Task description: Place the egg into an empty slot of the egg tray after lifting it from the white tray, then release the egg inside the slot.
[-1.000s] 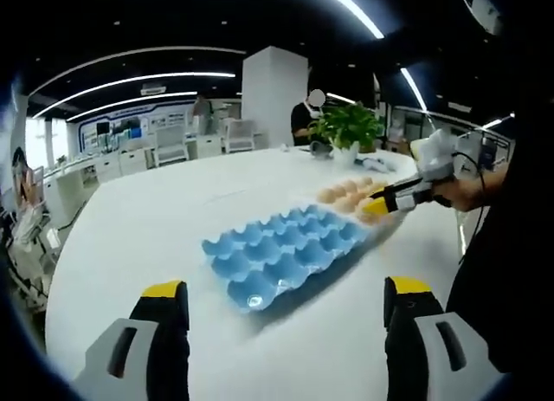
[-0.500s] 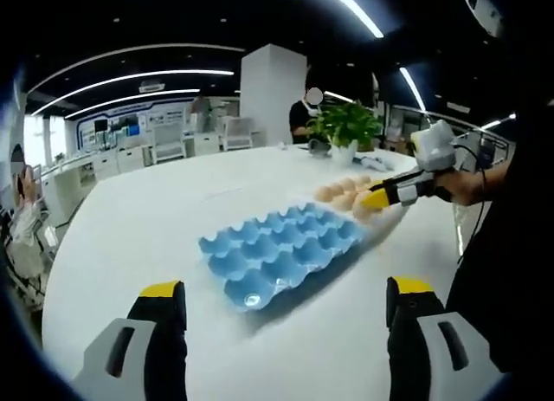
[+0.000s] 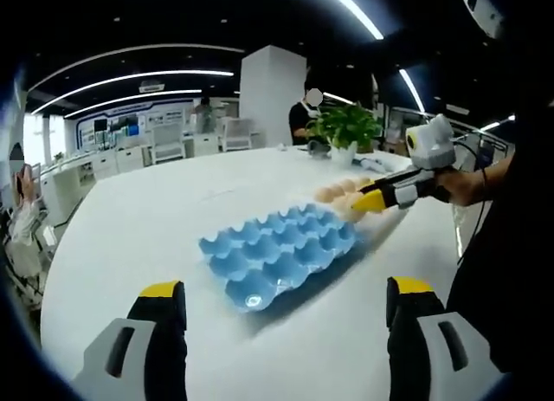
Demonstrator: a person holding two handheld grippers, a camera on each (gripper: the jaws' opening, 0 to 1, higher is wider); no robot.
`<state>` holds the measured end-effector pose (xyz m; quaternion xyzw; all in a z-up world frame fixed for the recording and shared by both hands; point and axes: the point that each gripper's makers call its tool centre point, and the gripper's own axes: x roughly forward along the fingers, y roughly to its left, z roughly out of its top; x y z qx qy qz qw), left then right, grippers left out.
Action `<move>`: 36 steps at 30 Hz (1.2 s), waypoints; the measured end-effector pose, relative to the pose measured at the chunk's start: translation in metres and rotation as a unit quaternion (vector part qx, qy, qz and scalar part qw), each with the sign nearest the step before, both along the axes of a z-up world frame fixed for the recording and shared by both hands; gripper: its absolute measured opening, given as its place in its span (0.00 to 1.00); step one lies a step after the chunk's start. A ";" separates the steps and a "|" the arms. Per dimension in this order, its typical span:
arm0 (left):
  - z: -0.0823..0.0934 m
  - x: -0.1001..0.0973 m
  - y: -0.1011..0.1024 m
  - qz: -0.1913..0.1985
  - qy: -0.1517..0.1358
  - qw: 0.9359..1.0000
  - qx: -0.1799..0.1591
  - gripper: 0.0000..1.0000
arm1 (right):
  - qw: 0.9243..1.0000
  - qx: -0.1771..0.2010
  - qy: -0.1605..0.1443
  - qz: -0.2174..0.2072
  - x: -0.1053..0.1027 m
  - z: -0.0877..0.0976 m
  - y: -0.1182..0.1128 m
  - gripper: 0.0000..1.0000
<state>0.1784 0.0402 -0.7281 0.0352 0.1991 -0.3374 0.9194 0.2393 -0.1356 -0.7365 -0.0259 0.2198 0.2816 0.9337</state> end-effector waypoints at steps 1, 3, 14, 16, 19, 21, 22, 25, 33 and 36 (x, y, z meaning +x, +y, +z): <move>0.000 0.000 0.000 0.000 0.001 1.000 0.000 0.97 | 1.000 0.000 0.001 0.007 0.000 0.000 0.005 0.24; 0.000 0.000 0.000 -0.001 0.002 1.000 -0.001 0.96 | 1.000 0.002 0.002 0.022 0.001 0.000 0.017 0.24; 0.000 0.004 0.000 -0.010 0.001 1.000 -0.003 0.95 | 0.993 0.013 -0.009 0.118 0.004 0.008 0.090 0.24; -0.001 0.005 0.002 -0.008 0.002 1.000 -0.004 0.95 | 0.991 0.013 -0.007 0.129 0.004 0.007 0.100 0.24; -0.002 0.006 0.003 -0.009 0.002 1.000 -0.005 0.95 | 0.989 0.009 -0.008 0.149 0.005 0.003 0.116 0.24; -0.004 0.006 0.002 -0.015 0.006 1.000 -0.004 0.94 | 0.988 0.010 -0.005 0.157 0.005 0.000 0.127 0.24; -0.004 0.006 0.003 -0.015 0.006 1.000 -0.003 0.94 | 0.986 0.011 -0.004 0.164 0.004 0.000 0.132 0.24; -0.005 0.007 0.004 -0.016 0.005 1.000 -0.006 0.94 | 0.982 0.007 -0.004 0.190 -0.001 -0.004 0.150 0.24; -0.008 0.007 0.006 -0.023 0.009 1.000 -0.003 0.92 | 0.978 -0.005 0.003 0.210 -0.001 -0.015 0.172 0.24; -0.008 0.007 0.007 -0.023 0.007 1.000 -0.003 0.92 | 0.977 -0.012 0.006 0.215 0.000 -0.021 0.177 0.24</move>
